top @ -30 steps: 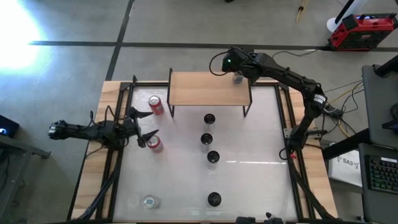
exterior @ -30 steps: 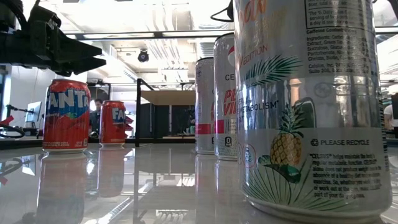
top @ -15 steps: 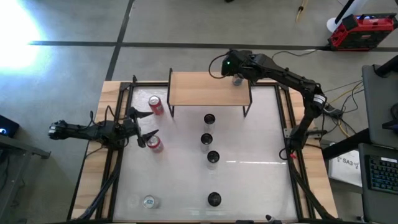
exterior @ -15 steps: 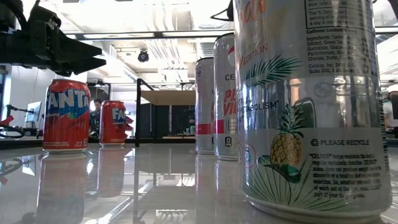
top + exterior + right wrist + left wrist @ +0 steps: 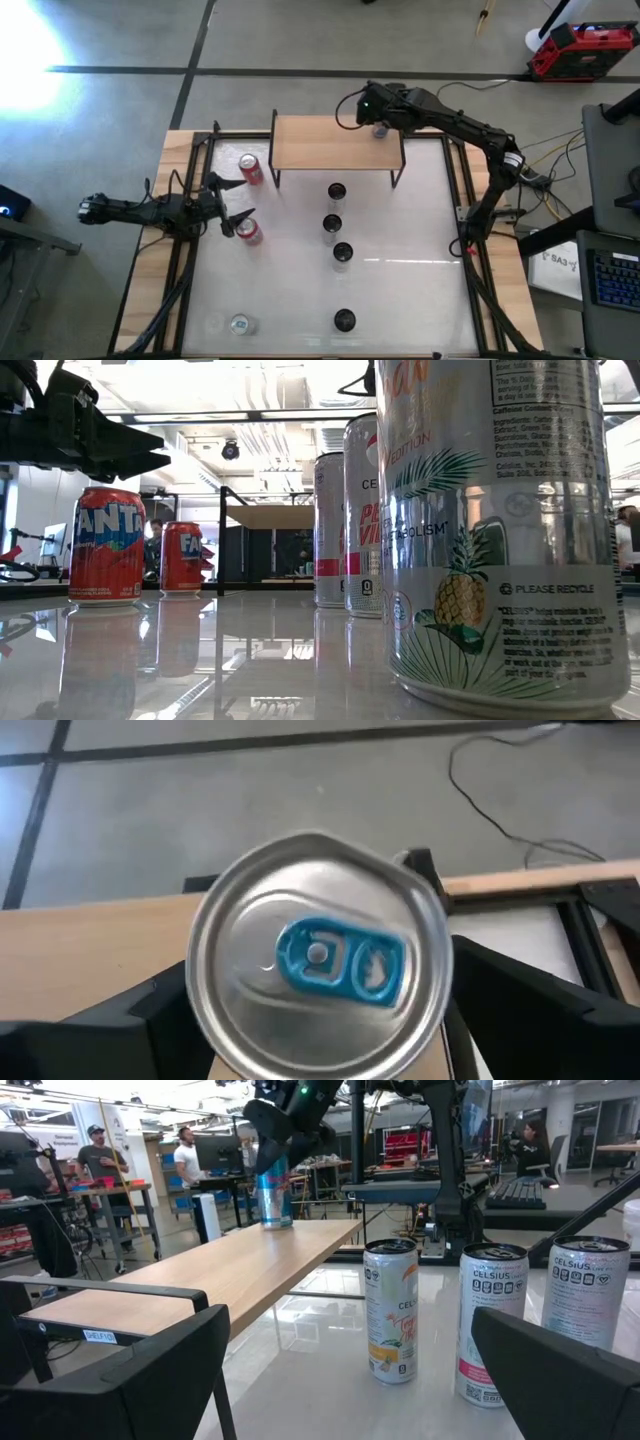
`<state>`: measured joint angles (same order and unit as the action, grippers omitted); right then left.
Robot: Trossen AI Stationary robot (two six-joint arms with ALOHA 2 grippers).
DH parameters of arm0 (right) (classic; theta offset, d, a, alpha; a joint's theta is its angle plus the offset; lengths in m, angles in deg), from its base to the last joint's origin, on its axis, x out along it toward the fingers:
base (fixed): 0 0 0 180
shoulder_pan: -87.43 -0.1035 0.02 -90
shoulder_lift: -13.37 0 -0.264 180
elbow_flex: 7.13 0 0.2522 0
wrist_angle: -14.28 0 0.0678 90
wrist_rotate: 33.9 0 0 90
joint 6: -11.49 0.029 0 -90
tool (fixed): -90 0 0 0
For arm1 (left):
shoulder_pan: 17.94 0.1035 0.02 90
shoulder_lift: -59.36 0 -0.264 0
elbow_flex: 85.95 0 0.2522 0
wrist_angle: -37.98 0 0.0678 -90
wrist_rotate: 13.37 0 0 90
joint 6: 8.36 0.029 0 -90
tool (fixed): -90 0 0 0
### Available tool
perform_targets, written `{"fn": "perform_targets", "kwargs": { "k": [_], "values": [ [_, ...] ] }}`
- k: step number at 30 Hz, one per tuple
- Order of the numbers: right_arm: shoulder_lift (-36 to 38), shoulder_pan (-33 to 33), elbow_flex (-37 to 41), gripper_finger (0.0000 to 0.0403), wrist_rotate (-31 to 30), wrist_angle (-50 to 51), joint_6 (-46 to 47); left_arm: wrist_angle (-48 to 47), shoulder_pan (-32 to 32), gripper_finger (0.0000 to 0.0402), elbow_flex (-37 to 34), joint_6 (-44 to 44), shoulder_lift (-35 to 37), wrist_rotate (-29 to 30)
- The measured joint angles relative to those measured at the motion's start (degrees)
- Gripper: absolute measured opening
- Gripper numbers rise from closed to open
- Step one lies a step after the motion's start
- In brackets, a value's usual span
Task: Place canned beverage on shelf
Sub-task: Put the top blue soda can on the shelf, then put the top white yellow soda can on the shelf
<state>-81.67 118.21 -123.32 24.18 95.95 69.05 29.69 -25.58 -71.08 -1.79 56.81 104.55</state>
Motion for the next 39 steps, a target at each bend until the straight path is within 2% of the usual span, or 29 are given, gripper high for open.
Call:
{"fn": "perform_targets", "kwargs": {
  "k": [6,13,20,22,32,39],
  "values": [
    [0.9,-1.8,-1.0,0.0336,2.5,5.8,3.3,0.0,0.0,0.0400,0.0,0.0,0.0,0.0],
    [2.3,-4.3,-1.1,0.0336,3.2,7.2,4.0,0.0,0.0,0.0400,0.0,0.0,0.0,0.0],
    [4.0,-7.6,-1.1,0.0336,15.7,12.8,4.1,0.0,0.0,0.0400,0.0,0.0,0.0,0.0],
    [4.5,-9.0,-1.1,0.0336,17.7,14.6,4.1,0.0,0.0,0.0400,0.0,0.0,0.0,0.0],
    [3.9,-21.4,-0.9,0.0336,18.2,15.4,8.7,0.0,0.0,0.0400,0.0,0.0,0.0,0.0],
    [1.0,-29.3,-0.8,0.0336,16.8,9.0,9.3,0.0,0.0,0.0400,0.0,0.0,0.0,0.0]
  ]
}}
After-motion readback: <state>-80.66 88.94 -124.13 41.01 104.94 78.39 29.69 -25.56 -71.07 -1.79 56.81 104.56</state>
